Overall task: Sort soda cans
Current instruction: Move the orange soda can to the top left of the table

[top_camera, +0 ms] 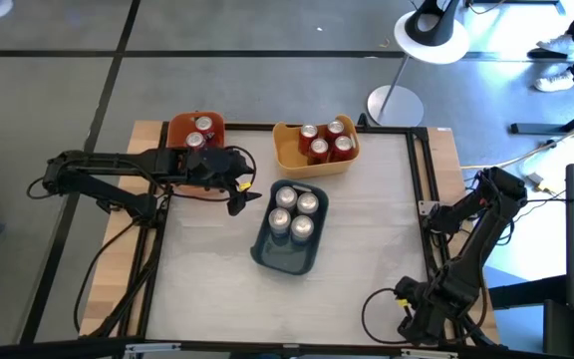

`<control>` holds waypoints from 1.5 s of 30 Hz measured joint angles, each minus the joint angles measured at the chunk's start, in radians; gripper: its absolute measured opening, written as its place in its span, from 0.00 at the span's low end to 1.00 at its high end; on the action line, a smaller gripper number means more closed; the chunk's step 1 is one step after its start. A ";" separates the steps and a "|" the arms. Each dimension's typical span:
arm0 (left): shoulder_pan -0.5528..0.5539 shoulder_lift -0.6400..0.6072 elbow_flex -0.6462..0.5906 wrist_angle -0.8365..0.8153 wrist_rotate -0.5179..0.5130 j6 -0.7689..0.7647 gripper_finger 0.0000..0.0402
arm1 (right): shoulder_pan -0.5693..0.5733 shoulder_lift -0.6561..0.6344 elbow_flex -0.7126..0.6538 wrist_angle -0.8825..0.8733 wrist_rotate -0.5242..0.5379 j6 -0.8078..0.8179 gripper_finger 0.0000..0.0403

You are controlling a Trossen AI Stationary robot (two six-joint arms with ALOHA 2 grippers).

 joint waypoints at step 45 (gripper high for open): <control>-0.032 0.000 0.000 -0.006 -0.001 0.014 0.87 | -0.094 0.051 0.047 -0.016 0.202 -0.194 0.68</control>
